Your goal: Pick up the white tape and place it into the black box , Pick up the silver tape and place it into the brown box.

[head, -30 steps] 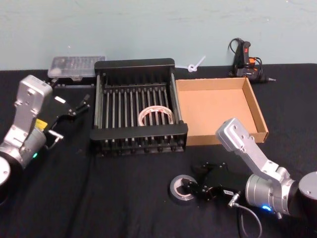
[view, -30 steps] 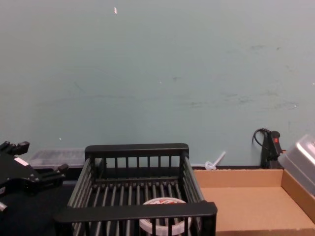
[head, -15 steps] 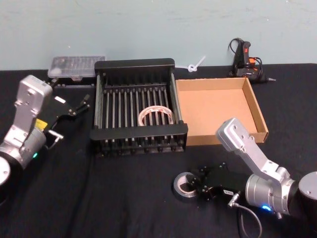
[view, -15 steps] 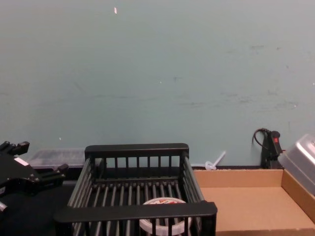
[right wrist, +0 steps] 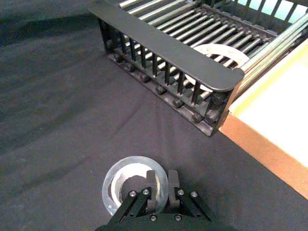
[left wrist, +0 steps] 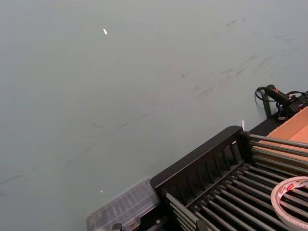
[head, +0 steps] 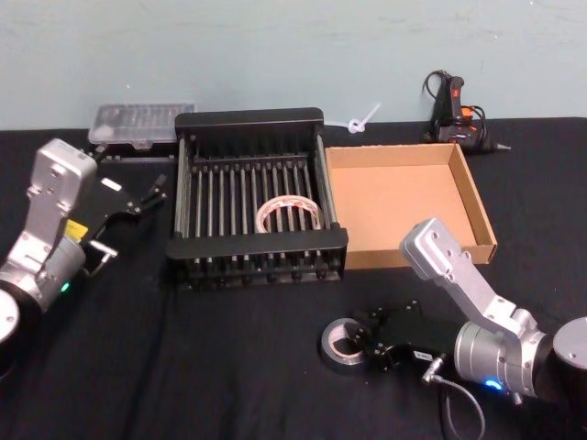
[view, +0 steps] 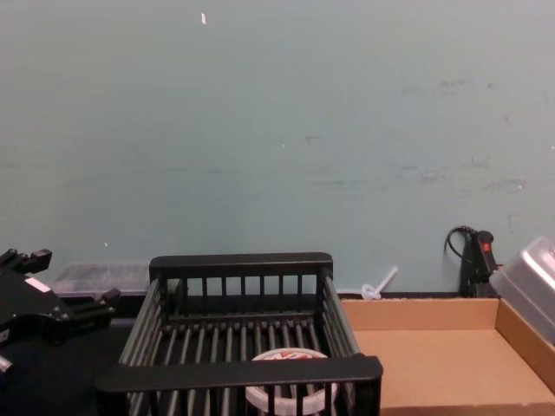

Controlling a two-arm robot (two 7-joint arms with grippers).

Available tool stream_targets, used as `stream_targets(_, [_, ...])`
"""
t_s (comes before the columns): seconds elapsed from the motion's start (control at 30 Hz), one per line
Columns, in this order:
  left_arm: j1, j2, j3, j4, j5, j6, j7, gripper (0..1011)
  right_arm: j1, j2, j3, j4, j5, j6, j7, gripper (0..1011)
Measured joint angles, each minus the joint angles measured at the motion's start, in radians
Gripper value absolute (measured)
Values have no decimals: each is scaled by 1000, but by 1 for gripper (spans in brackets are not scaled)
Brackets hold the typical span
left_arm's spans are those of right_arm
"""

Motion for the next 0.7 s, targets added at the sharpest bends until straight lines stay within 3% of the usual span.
stream_targets(0.4, [0,0,0,0,0,0,0,1002,-12,3,14,-16,6,-16,-10,156])
stream_targets(0.7, [0,0,0,0,0,0,0,1001,-12,-12,74,-35,19,-46,-67,156])
